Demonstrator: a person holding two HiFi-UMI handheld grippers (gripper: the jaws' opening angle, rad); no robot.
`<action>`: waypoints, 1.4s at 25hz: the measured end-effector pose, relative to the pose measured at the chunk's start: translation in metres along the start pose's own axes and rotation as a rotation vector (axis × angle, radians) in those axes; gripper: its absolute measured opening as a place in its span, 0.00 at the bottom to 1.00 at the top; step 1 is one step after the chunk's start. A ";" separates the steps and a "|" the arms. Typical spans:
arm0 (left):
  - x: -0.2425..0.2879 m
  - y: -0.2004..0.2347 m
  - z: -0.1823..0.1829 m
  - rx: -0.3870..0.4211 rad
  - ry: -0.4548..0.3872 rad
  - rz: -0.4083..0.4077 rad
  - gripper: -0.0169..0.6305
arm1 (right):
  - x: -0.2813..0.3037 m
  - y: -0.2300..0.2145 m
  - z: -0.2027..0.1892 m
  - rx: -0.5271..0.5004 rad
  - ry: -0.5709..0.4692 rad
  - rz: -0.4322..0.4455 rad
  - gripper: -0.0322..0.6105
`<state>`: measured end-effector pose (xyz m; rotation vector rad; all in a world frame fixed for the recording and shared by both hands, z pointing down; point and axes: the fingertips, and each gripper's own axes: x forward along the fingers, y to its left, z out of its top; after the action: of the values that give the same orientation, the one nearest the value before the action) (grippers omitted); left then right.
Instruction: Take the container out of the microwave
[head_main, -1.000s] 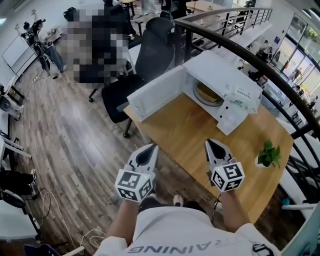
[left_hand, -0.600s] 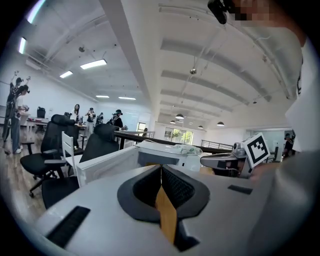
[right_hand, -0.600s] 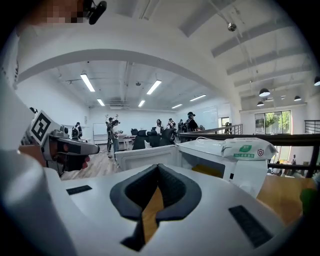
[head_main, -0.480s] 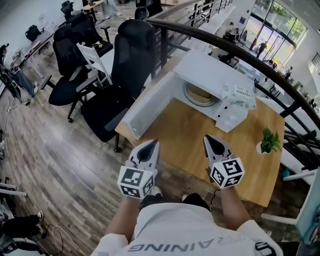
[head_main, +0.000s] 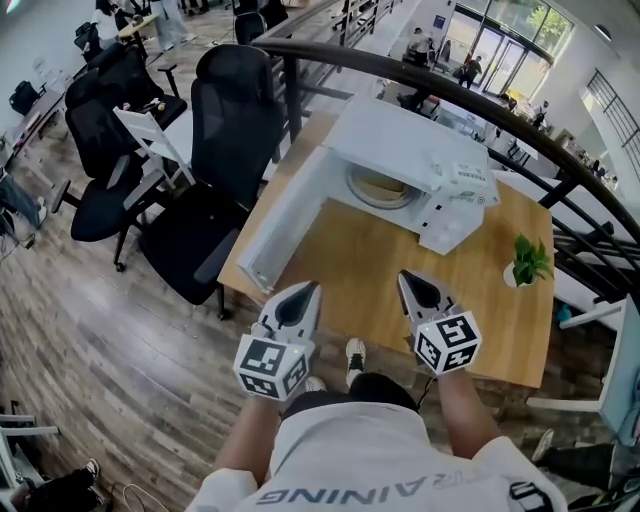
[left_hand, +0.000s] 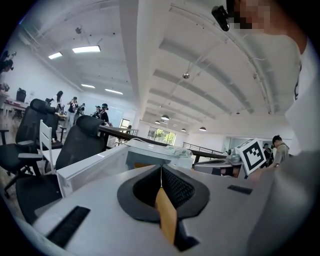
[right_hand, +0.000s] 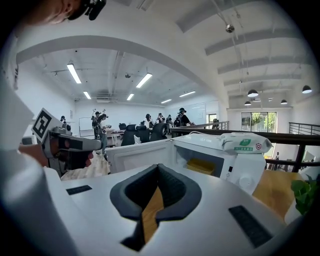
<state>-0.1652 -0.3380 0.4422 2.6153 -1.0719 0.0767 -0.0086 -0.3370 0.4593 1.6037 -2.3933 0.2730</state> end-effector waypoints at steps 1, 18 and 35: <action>0.002 0.002 0.000 0.001 0.002 -0.001 0.08 | 0.004 -0.001 -0.002 -0.002 0.007 -0.001 0.08; 0.066 0.040 -0.012 -0.046 0.055 0.102 0.08 | 0.128 -0.059 -0.014 -0.081 0.103 0.064 0.10; 0.091 0.072 -0.031 -0.084 0.110 0.172 0.08 | 0.287 -0.119 -0.066 -0.517 0.337 -0.012 0.25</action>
<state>-0.1478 -0.4383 0.5054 2.4108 -1.2308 0.2066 0.0031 -0.6153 0.6118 1.2222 -1.9831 -0.0743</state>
